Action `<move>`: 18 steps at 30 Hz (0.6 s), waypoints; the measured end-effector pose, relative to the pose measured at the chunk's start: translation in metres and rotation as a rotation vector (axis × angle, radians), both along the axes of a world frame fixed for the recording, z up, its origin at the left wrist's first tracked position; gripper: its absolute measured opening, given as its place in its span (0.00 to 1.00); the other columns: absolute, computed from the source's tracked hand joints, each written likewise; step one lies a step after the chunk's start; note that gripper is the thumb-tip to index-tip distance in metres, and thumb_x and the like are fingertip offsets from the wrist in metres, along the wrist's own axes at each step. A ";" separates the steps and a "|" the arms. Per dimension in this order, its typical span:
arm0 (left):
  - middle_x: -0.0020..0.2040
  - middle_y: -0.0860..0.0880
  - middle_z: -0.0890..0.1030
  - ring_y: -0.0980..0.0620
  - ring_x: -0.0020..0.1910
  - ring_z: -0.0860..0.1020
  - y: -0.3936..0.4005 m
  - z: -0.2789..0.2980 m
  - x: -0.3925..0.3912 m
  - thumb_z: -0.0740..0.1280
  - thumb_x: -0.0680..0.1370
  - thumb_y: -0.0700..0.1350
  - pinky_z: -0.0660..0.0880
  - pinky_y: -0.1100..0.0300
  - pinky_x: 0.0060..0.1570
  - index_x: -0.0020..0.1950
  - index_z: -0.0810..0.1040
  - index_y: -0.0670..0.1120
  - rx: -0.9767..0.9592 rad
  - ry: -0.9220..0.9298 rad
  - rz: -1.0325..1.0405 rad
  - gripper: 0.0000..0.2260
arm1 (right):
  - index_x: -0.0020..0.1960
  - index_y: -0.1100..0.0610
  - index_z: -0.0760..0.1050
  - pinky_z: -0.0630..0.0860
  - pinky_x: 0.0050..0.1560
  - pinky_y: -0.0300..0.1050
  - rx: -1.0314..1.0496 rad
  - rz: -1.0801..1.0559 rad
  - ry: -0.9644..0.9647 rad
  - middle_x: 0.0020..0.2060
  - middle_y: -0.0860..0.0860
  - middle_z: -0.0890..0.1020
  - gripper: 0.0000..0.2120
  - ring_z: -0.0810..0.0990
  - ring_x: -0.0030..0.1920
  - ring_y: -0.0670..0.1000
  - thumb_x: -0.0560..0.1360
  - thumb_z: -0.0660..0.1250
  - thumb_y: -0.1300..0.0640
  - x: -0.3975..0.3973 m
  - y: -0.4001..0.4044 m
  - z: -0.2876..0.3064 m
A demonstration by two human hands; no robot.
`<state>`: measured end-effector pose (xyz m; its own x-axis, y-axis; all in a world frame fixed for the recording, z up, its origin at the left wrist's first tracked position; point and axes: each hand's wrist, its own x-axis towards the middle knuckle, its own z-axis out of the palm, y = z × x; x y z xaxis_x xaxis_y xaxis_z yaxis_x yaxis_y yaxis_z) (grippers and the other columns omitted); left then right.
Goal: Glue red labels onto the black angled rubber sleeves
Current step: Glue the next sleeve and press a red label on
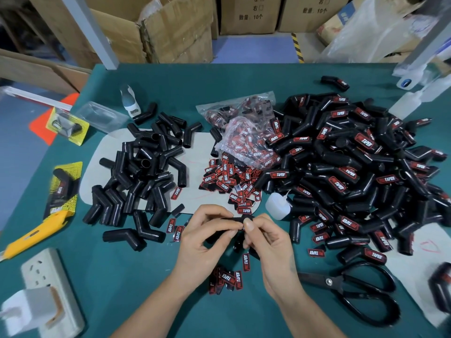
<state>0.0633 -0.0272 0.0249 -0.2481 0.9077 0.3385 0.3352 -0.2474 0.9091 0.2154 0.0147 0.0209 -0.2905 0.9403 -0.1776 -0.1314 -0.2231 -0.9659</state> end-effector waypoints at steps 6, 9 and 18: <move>0.54 0.51 0.79 0.50 0.54 0.82 0.001 0.001 0.000 0.73 0.78 0.41 0.77 0.62 0.56 0.54 0.88 0.49 0.016 -0.008 -0.003 0.07 | 0.37 0.54 0.80 0.67 0.47 0.56 -0.041 -0.032 0.026 0.35 0.50 0.71 0.16 0.70 0.38 0.51 0.75 0.73 0.43 0.000 -0.001 -0.003; 0.54 0.52 0.80 0.50 0.54 0.82 0.001 -0.001 -0.001 0.74 0.78 0.40 0.76 0.61 0.56 0.53 0.89 0.47 0.022 -0.014 0.001 0.07 | 0.36 0.53 0.80 0.66 0.47 0.56 -0.048 -0.036 0.030 0.35 0.50 0.70 0.16 0.69 0.38 0.51 0.75 0.73 0.43 0.000 -0.001 -0.002; 0.55 0.53 0.81 0.49 0.55 0.83 0.002 -0.003 -0.002 0.74 0.78 0.41 0.77 0.60 0.56 0.55 0.88 0.49 0.037 -0.009 0.000 0.08 | 0.36 0.51 0.80 0.66 0.46 0.53 -0.042 -0.031 0.015 0.35 0.51 0.70 0.15 0.69 0.38 0.51 0.76 0.72 0.43 0.001 -0.001 0.001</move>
